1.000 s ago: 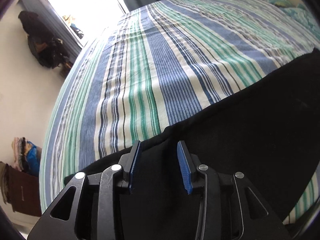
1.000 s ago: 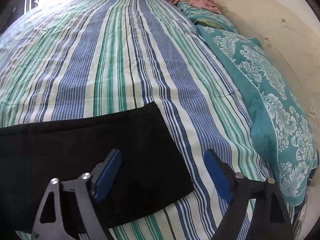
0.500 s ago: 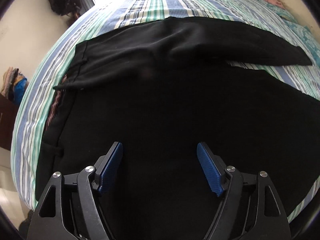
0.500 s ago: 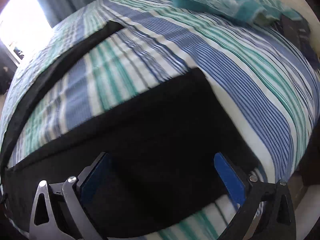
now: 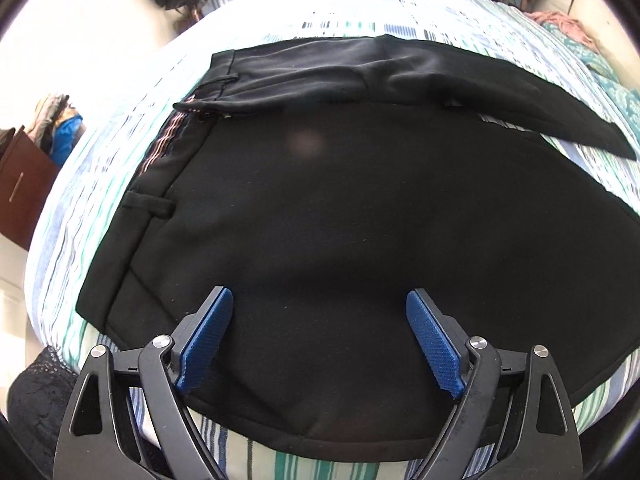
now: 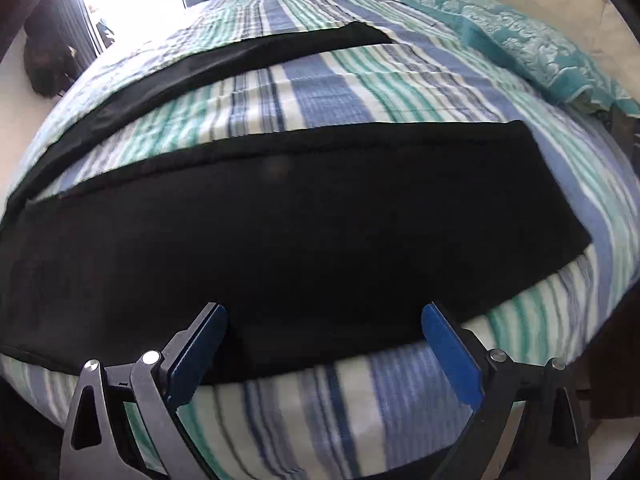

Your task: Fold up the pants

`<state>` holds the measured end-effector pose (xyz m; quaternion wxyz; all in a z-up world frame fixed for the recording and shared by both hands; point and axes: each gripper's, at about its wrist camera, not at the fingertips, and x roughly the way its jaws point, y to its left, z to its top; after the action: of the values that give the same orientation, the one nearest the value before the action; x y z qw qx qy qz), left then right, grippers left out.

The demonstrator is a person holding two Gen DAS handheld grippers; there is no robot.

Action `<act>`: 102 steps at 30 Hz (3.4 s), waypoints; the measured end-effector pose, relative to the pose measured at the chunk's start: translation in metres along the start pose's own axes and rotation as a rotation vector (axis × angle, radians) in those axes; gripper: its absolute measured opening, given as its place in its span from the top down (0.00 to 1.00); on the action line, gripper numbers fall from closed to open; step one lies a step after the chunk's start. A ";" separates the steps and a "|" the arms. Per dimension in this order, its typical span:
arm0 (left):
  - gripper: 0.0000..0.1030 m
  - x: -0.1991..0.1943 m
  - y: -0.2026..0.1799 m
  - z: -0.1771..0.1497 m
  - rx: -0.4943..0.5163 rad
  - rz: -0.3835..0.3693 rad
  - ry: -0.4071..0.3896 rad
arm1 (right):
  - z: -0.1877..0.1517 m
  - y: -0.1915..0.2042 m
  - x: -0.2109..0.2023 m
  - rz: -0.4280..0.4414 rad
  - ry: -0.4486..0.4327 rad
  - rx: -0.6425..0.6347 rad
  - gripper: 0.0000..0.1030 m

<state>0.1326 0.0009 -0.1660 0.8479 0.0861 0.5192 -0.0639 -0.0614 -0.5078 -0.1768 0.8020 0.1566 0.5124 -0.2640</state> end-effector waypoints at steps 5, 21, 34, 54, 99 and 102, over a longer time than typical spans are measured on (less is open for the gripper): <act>0.12 -0.001 0.002 -0.003 0.001 -0.001 -0.003 | -0.012 -0.107 -0.010 -0.049 0.028 0.320 0.01; 0.10 -0.004 0.001 -0.011 -0.033 0.022 -0.031 | 0.050 -0.189 -0.010 0.149 -0.024 0.499 0.93; 0.09 -0.035 -0.005 -0.011 -0.049 -0.056 -0.128 | 0.027 -0.169 -0.033 -0.079 -0.096 0.383 0.33; 0.02 0.003 0.066 0.006 -0.295 0.038 0.088 | -0.042 0.110 -0.139 0.315 -0.163 -0.052 0.14; 0.00 0.081 0.009 0.081 -0.224 0.145 -0.181 | 0.361 -0.044 0.111 0.137 0.027 0.078 0.13; 0.00 0.082 0.009 0.080 -0.224 0.146 -0.191 | 0.401 -0.041 0.145 0.121 0.055 0.080 0.13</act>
<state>0.2411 -0.0085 -0.2027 0.9000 0.0220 0.4327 0.0482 0.2603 -0.7883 -0.1362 0.7951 0.2265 0.5131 -0.2306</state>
